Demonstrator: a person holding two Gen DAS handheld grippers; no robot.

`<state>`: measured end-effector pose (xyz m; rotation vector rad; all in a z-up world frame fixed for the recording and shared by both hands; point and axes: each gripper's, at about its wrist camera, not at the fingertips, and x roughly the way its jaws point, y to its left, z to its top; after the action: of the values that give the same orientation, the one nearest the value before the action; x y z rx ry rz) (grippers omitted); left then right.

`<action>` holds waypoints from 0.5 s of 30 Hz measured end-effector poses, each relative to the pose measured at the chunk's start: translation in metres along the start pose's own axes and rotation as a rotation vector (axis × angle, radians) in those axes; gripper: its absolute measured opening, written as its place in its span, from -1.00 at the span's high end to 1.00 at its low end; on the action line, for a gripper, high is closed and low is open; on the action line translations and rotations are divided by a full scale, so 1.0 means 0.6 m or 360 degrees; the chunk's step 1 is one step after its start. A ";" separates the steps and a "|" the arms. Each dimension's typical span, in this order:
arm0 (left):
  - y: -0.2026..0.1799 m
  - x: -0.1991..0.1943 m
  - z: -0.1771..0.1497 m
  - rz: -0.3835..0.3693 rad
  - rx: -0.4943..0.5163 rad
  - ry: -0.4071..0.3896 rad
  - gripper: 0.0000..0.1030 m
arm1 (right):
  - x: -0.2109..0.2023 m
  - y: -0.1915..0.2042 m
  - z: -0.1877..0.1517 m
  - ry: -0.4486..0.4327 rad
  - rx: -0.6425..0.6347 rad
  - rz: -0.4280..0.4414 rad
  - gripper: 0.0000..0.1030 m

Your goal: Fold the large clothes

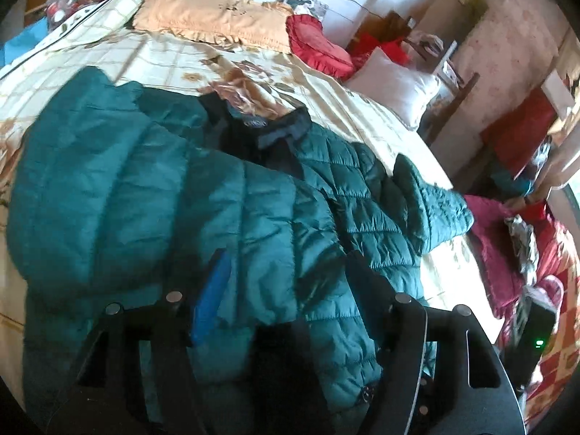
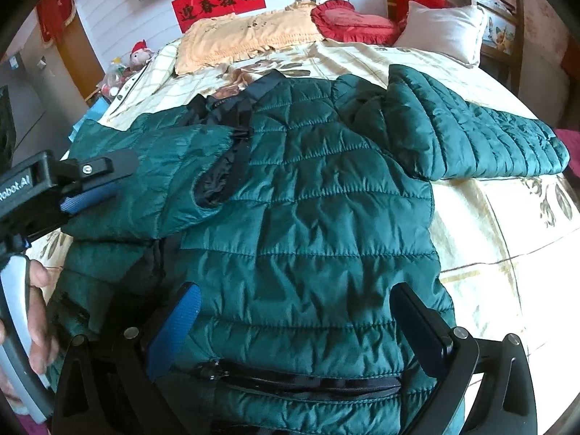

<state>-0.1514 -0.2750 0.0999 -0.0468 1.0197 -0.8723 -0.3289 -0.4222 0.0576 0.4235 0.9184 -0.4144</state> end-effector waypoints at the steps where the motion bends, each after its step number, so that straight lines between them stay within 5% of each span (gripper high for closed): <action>1: 0.007 -0.010 0.004 0.0015 -0.0012 -0.0011 -0.27 | -0.002 0.002 0.003 -0.0006 -0.0003 0.0014 -1.00; 5: 0.048 -0.065 0.019 0.0178 -0.0022 -0.0138 -0.28 | -0.001 0.014 0.019 -0.0010 0.0007 0.0118 -1.00; 11: 0.148 -0.107 0.022 0.0636 -0.0013 -0.0222 -0.28 | 0.023 0.048 0.059 -0.0011 -0.0026 0.0232 -1.00; 15: 0.220 -0.110 0.010 0.0695 -0.0150 -0.0180 -0.27 | 0.058 0.062 0.097 -0.0003 0.0018 0.0306 -1.00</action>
<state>-0.0809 -0.1452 0.0963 0.0456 0.9178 -0.4190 -0.2524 -0.4264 0.0665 0.5168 0.8649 -0.2447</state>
